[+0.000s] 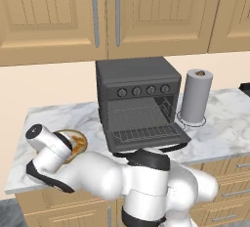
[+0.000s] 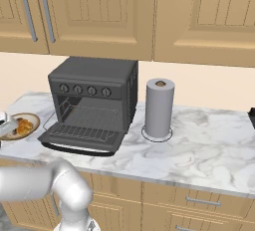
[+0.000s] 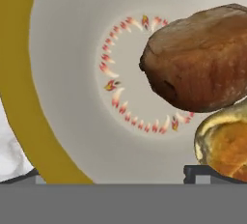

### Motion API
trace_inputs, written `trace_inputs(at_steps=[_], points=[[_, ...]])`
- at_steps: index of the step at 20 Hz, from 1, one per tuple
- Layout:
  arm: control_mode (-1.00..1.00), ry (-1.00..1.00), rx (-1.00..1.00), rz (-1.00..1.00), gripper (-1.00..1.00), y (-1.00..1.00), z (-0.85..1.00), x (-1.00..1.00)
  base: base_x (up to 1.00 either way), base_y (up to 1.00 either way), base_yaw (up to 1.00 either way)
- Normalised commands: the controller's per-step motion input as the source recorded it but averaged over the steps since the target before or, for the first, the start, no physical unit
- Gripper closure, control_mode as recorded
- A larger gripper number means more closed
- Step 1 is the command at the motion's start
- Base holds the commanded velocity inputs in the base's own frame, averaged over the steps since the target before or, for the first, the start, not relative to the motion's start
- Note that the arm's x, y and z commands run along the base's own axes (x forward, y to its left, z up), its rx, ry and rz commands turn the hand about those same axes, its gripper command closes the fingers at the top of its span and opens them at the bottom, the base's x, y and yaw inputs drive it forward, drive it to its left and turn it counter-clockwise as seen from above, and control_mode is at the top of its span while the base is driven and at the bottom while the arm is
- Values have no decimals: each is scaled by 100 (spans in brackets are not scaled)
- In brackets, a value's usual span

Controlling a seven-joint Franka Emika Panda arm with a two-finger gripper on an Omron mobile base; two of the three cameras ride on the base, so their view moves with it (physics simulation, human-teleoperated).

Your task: Pick up the heated bread from the toaster oven and place it in the bowl. Then move the bread bowl to the dining counter.

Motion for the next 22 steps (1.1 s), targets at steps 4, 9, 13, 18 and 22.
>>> trace_inputs(at_steps=[4, 9, 13, 18, 22], points=[[-100, -5, -7, 0, -100, 0, -24, 27, 0, 0, 0], [-100, -6, -6, 1, 100, 0, -18, 11, 0, 0, 0], [-100, 0, 0, 0, 100, 0, 0, 0, 0, 0, 0], [-100, -5, -1, 0, 100, 0, 6, -7, 0, 0, 0], [-100, -18, -10, 0, 100, -2, 32, -29, 0, 0, 0]])
